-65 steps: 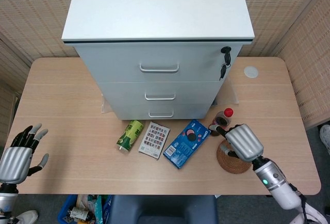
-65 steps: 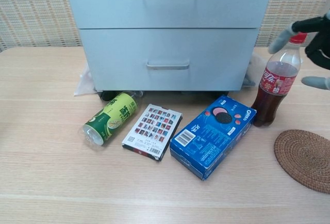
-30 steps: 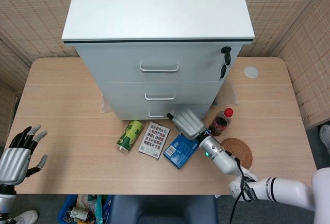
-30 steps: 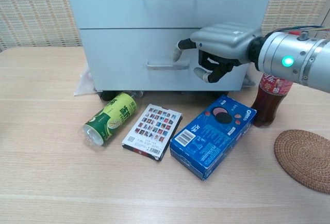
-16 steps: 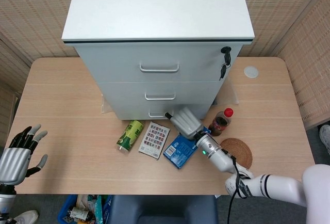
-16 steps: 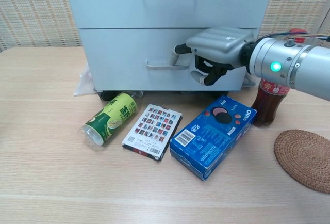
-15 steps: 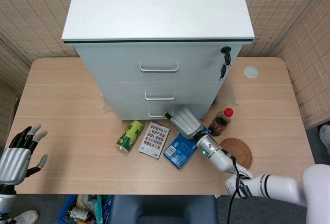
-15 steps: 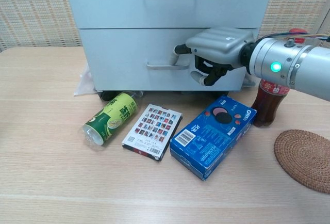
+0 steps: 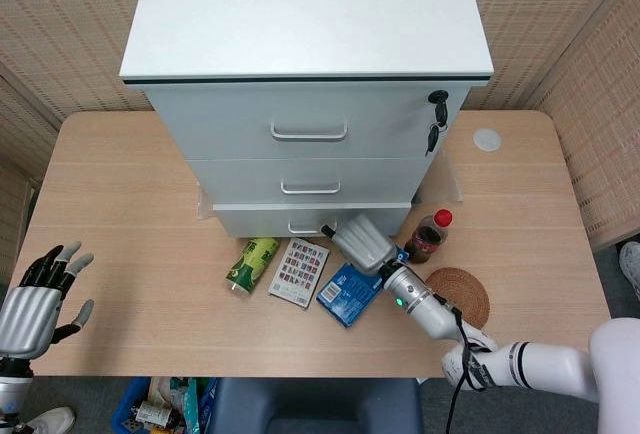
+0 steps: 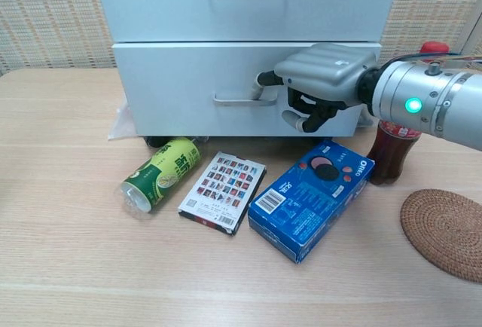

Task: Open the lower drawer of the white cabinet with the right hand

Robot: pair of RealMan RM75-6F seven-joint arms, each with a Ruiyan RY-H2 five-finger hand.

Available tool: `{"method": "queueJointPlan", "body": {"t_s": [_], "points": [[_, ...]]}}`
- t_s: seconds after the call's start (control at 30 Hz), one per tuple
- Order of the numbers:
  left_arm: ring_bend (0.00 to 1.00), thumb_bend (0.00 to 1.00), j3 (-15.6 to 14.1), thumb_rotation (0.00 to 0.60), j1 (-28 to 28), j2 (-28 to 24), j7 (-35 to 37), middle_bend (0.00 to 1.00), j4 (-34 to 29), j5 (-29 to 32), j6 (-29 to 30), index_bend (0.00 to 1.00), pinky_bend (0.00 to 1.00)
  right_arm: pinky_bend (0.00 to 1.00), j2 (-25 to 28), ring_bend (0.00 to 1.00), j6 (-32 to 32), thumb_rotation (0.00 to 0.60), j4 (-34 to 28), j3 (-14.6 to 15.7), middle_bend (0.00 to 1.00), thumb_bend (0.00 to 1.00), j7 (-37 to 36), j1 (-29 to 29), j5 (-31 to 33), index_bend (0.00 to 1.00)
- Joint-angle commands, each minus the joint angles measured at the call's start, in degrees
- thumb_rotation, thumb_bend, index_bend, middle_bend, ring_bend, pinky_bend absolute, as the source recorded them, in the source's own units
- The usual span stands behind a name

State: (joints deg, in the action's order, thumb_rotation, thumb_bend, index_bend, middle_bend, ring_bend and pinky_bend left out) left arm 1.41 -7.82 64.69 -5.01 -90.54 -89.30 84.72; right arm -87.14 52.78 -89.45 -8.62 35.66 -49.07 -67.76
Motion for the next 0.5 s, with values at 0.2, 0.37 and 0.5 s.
{"method": "queueJointPlan", "body": {"t_s": [0.2,0.37,0.5], "points": [[0.07,0.36,-0.3,0.6,-0.2,0.0,-0.3,0.1,-0.1,-0.4,-0.4,0.17,0.14,0.9,1.8,0.88,1.3,0.6,-4.3,2.6,0.87,0.51,1.5,1.0,-1.8,0.21],[0.07,0.36,-0.3,0.6,-0.1,0.0,-0.3,0.1,-0.1,-0.3,-0.4,0.17,0.14,0.9,2.7,0.88,2.7,0.6,-6.9,3.8,0.87,0.51,2.7,1.9,-2.9,0.21],[0.07,0.36,-0.4,0.6,0.0,0.0,-0.2,0.1,-0.2,-0.3,-0.3,0.17,0.14,0.9,3.7,0.88,3.4,0.6,-9.3,4.8,0.87,0.51,3.6,2.5,-3.6,0.21]]}}
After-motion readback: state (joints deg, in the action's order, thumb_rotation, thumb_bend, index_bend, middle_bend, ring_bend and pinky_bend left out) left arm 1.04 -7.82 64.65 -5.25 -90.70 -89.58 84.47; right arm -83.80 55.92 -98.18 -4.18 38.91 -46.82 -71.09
